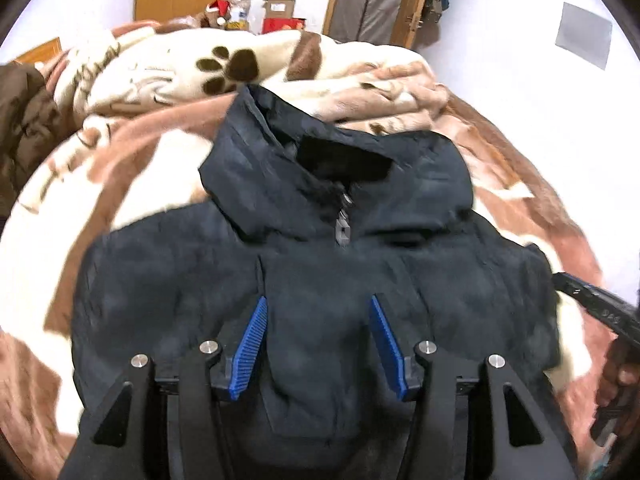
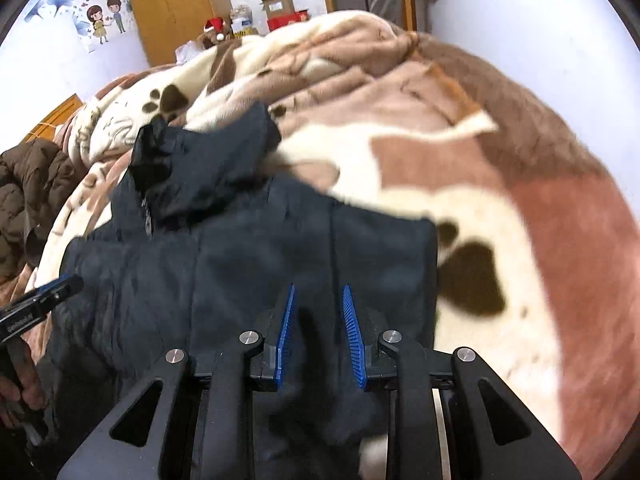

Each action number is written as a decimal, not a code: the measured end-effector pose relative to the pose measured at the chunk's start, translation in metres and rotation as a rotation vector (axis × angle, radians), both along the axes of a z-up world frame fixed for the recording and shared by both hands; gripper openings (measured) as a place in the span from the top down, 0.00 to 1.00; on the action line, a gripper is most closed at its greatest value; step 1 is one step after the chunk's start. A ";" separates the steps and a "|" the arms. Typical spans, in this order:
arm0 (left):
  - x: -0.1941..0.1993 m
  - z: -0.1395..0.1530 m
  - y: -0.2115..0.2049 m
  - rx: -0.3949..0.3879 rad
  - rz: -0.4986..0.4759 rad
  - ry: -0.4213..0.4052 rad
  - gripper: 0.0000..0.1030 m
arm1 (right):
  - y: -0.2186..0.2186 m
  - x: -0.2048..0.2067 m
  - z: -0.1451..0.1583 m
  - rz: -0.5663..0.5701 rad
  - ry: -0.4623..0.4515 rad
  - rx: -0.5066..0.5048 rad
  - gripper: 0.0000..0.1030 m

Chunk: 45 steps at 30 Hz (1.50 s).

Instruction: Fold large clothes

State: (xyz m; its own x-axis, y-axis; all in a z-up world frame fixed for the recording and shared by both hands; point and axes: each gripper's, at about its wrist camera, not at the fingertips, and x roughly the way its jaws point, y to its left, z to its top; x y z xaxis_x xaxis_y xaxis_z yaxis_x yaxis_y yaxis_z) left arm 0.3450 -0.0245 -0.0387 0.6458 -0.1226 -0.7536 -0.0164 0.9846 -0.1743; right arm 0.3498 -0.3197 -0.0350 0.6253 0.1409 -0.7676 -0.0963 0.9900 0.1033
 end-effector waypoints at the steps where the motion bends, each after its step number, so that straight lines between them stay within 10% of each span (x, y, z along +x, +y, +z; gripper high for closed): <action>1: 0.009 -0.008 0.001 0.006 0.007 0.020 0.46 | 0.001 0.010 -0.003 -0.004 0.010 -0.001 0.76; 11: 0.026 -0.069 0.004 0.028 0.006 0.040 0.42 | 0.012 0.043 -0.073 0.010 0.102 -0.075 0.78; 18: 0.026 -0.040 0.012 0.049 0.005 0.075 0.43 | 0.009 0.031 -0.032 0.004 0.092 -0.072 0.78; 25: -0.036 0.012 0.026 0.013 0.023 -0.069 0.44 | -0.008 -0.040 0.011 0.002 -0.012 0.042 0.77; 38: -0.022 -0.062 -0.002 0.092 -0.023 0.067 0.41 | 0.007 -0.022 -0.068 -0.014 0.159 0.004 0.77; 45: -0.041 -0.031 0.000 0.087 -0.002 0.103 0.42 | 0.014 -0.047 -0.020 -0.058 0.125 -0.007 0.77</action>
State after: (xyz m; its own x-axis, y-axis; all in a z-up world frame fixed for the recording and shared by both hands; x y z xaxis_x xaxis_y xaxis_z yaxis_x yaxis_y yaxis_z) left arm 0.3044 -0.0242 -0.0699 0.5645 -0.0547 -0.8236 -0.0282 0.9959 -0.0854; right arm 0.3030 -0.3052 -0.0553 0.5319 0.1018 -0.8407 -0.0257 0.9942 0.1041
